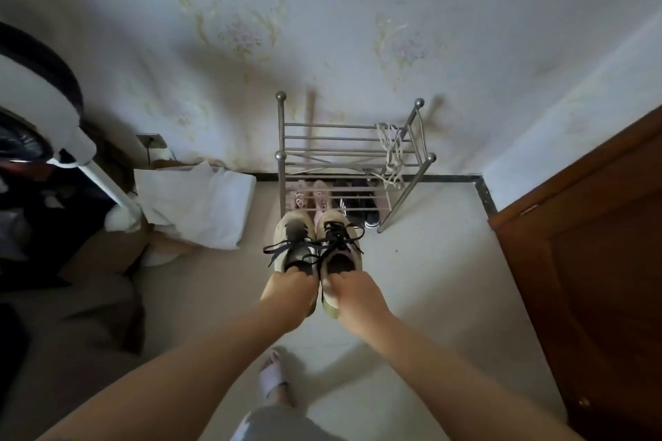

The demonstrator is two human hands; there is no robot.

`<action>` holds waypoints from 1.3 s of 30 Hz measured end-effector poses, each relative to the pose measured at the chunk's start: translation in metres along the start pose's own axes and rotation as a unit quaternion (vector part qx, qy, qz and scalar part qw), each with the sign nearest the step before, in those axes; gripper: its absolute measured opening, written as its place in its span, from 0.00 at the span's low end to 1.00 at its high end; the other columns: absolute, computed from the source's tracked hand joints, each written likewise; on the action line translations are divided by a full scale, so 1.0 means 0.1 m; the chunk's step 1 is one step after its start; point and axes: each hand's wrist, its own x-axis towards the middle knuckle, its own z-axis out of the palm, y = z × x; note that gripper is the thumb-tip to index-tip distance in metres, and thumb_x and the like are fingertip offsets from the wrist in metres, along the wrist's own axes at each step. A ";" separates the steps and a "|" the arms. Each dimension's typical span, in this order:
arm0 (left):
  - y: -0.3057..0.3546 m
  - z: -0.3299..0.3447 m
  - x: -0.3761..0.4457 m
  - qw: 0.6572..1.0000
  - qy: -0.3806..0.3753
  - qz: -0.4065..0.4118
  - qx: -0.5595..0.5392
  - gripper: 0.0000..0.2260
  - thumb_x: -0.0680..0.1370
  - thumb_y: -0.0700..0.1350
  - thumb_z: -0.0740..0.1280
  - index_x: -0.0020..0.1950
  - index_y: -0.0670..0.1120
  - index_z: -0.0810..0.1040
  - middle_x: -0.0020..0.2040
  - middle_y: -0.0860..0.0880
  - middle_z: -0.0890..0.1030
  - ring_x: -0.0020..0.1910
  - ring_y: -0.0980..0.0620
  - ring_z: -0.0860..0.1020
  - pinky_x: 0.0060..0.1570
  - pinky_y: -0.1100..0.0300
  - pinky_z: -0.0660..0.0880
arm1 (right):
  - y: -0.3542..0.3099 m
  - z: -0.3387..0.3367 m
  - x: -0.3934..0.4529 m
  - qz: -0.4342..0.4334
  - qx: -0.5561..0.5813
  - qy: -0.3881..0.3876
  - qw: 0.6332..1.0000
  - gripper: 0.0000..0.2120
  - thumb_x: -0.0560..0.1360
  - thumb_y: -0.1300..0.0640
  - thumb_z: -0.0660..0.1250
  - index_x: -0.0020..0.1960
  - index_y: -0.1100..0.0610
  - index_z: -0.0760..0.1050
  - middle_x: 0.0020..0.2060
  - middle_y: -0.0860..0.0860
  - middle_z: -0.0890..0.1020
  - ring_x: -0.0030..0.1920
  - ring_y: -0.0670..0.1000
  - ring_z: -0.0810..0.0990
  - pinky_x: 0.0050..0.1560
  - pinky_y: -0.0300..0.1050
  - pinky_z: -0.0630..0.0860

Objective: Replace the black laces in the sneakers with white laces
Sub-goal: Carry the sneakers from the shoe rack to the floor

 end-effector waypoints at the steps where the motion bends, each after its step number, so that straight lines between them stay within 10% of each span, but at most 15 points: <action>1: 0.07 0.08 -0.13 1.000 -0.005 -0.004 -0.004 0.12 0.77 0.36 0.58 0.58 0.43 0.73 0.56 0.46 0.77 0.59 0.46 0.72 0.47 0.57 0.70 | -0.07 0.03 -0.13 0.002 0.008 0.004 1.000 0.18 0.41 0.64 0.75 0.27 0.55 0.71 0.19 0.48 0.71 0.19 0.50 0.70 0.29 0.35 0.53; 12: 0.52 1.41 -1.48 0.996 -0.083 0.018 0.039 0.20 0.76 0.38 0.60 0.68 0.45 0.66 0.57 0.47 0.77 0.60 0.46 0.72 0.62 0.51 0.64 | -1.04 0.89 -1.67 0.032 0.071 -0.056 0.995 0.14 0.55 0.68 0.74 0.32 0.58 0.71 0.25 0.54 0.76 0.26 0.57 0.76 0.30 0.39 0.58; 22: 0.20 2.72 -2.34 0.987 -0.077 0.092 0.105 0.25 0.76 0.37 0.60 0.73 0.40 0.60 0.62 0.42 0.74 0.62 0.42 0.71 0.72 0.43 0.53 | -2.23 1.75 -2.41 0.074 0.091 -0.052 0.992 0.22 0.39 0.67 0.76 0.30 0.57 0.73 0.22 0.49 0.74 0.22 0.52 0.73 0.26 0.36 0.61; 28: 0.36 3.31 -2.64 0.991 -0.114 0.070 -0.001 0.16 0.76 0.35 0.60 0.64 0.42 0.70 0.59 0.45 0.76 0.60 0.46 0.72 0.51 0.54 0.73 | -2.49 2.16 -2.86 0.093 0.072 -0.065 0.991 0.20 0.41 0.66 0.76 0.28 0.55 0.71 0.21 0.48 0.72 0.21 0.51 0.72 0.28 0.36 0.55; 39: 0.94 4.92 -2.46 0.990 -0.121 -0.032 -0.072 0.23 0.74 0.33 0.60 0.68 0.46 0.68 0.55 0.46 0.77 0.58 0.46 0.73 0.51 0.55 0.73 | -2.25 3.76 -3.44 0.117 0.100 -0.070 0.986 0.19 0.47 0.69 0.77 0.28 0.54 0.71 0.22 0.49 0.74 0.23 0.52 0.73 0.25 0.37 0.65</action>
